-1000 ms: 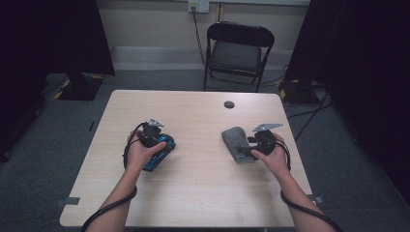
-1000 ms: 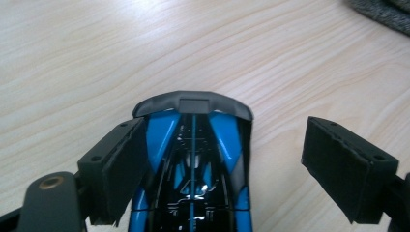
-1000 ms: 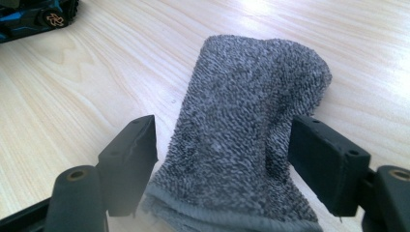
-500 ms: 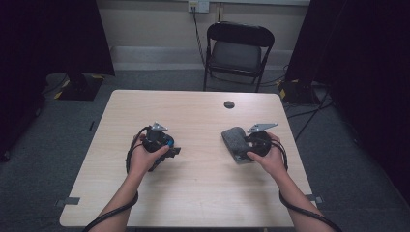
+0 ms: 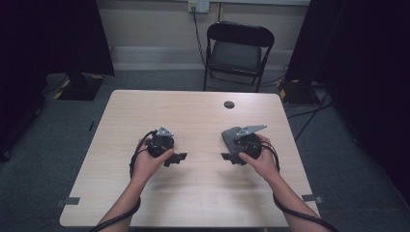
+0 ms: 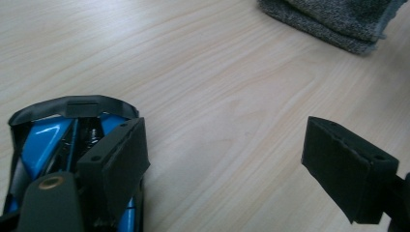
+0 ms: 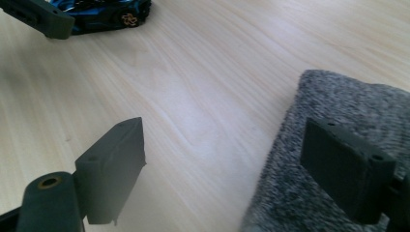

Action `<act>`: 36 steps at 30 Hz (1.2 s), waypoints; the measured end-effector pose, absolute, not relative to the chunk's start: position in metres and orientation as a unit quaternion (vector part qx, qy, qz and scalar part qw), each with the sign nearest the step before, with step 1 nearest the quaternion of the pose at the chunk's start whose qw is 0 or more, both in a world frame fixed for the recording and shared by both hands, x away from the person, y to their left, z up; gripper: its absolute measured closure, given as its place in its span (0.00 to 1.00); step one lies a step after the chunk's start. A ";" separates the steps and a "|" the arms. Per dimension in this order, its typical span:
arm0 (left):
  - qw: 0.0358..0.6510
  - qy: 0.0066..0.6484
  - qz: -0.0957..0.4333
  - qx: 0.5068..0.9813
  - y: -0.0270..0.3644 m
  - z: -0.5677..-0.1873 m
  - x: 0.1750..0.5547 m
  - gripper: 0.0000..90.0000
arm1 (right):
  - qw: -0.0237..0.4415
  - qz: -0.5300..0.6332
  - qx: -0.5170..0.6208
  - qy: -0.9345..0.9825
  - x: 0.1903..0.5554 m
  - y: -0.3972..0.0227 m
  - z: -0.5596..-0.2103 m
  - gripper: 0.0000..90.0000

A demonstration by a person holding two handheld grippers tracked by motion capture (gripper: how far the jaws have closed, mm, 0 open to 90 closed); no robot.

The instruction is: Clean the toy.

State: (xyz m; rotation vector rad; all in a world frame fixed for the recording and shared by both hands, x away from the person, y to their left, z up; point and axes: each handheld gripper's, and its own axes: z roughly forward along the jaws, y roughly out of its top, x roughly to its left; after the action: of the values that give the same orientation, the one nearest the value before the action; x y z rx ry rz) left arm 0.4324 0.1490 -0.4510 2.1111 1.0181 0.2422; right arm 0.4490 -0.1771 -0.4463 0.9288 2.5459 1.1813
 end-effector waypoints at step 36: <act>0.388 0.334 0.066 0.857 0.136 -0.475 0.383 0.18 | 0.048 0.416 0.246 0.874 0.415 -0.134 -0.457 0.17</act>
State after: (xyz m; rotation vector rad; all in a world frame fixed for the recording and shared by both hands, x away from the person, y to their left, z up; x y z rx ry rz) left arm 0.3835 0.1362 -0.4750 2.1789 0.8489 0.1672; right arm 0.4148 -0.1338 -0.4574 0.7515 2.6652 1.2692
